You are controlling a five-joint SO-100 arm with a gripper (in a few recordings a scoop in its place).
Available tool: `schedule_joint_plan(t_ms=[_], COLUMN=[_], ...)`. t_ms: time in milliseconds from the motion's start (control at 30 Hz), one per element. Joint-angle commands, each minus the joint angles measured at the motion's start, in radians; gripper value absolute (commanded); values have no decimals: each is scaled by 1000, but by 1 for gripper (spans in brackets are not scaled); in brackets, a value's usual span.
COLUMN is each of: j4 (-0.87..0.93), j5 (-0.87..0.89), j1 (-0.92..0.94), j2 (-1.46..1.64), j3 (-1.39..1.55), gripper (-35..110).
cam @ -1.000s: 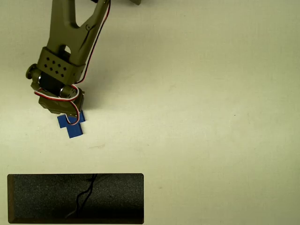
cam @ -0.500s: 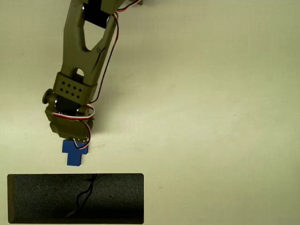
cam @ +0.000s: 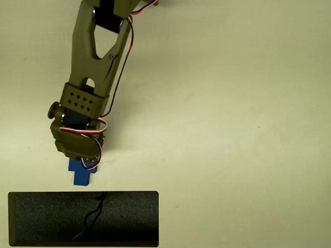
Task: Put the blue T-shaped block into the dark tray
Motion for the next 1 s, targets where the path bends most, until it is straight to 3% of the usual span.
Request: schedule_joint_plan(t_ms=[0,367,733,967], j4=[6,-17,393,298], j5=[3,-9,-52,-77], j1=[17,14,-14,14], j2=[2,-49,183,121], j3=[-60,-133,-67,-14], gripper=[0,0,0,0])
